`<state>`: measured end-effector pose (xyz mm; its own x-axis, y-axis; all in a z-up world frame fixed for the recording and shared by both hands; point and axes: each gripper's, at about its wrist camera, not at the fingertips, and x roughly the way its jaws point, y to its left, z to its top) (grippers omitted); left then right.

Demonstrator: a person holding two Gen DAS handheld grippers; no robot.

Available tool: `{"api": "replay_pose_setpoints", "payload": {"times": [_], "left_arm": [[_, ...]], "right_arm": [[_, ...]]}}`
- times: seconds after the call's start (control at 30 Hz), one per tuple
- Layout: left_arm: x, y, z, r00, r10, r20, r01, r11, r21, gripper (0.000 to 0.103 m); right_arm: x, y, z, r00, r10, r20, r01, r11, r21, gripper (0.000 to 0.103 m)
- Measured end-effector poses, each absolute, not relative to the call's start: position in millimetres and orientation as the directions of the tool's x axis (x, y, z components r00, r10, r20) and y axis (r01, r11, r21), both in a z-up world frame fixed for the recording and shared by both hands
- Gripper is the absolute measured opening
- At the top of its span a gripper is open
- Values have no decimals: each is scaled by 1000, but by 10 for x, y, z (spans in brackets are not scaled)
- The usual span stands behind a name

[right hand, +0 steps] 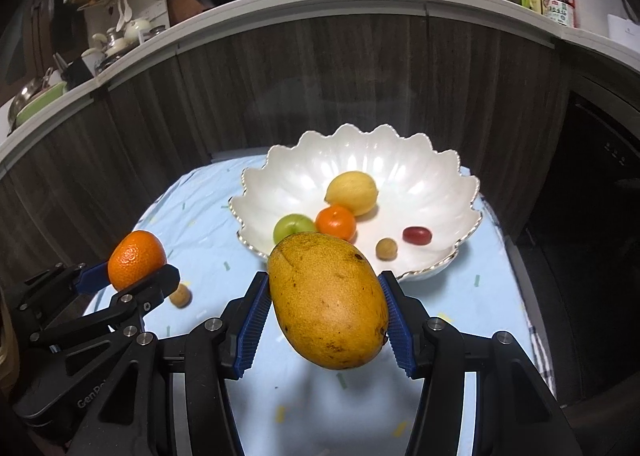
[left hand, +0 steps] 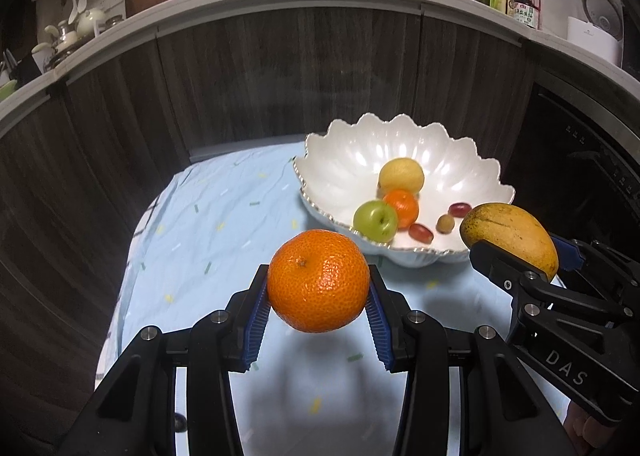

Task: Organize fruits
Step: 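Lift the mandarin and mango and carry them over the white bowl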

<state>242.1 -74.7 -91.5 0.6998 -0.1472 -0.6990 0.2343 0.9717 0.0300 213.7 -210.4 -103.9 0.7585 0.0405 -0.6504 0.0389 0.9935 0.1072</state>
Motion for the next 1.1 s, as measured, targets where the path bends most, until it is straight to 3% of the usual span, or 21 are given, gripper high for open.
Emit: {"api": "replay_pose_setpoints", "payload": {"times": [1.1], "left_arm": [[3139, -1223, -626, 724, -184, -665, 283, 958, 42, 44]], "right_arm": [[2674, -2684, -754, 787, -52, -615, 150, 983, 109, 55]]}}
